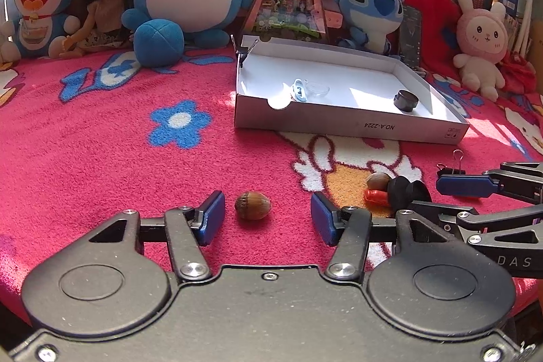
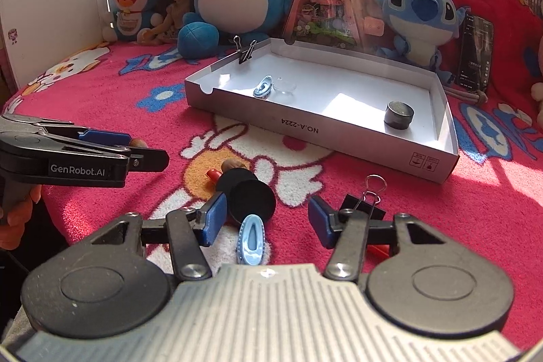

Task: Organize rigid objects
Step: 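Grasp the brown acorn with the left tool while the right tool grasps the black lid, then carry the acorn and black lid into the white box with both tools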

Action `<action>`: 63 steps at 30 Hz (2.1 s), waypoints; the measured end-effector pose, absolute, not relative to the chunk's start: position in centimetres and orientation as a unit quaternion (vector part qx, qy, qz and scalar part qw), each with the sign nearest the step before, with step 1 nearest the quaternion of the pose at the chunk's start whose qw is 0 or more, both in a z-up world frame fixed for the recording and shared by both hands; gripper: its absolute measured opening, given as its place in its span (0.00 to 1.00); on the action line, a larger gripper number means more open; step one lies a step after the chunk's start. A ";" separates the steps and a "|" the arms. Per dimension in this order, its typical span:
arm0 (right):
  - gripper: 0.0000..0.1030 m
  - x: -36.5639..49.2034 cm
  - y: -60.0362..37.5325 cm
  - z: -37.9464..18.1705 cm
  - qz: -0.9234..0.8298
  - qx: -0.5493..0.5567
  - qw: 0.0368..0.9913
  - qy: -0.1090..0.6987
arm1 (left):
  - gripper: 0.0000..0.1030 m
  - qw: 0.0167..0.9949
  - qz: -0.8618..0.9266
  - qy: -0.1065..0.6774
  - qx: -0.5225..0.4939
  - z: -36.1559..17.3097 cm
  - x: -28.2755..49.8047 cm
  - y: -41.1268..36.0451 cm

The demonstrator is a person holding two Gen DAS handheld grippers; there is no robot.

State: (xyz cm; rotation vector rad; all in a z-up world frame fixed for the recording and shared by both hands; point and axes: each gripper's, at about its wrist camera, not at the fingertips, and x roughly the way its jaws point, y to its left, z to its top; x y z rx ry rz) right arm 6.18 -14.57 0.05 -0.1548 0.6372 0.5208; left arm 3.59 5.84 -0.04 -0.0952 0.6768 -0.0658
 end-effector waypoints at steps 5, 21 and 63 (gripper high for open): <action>0.50 6.5 -13.9 0.0 0.251 -0.087 0.913 0.311 | 0.42 0.943 -0.032 0.329 -0.040 -0.1 3.6 5.8; 0.37 7.4 -14.7 1.3 0.221 -0.053 0.923 0.310 | 0.21 0.945 -0.054 0.319 -0.046 1.1 3.7 5.7; 0.37 25.1 -19.3 5.9 0.080 -0.005 0.890 0.449 | 0.21 0.900 -0.081 0.424 -0.056 5.6 25.8 2.7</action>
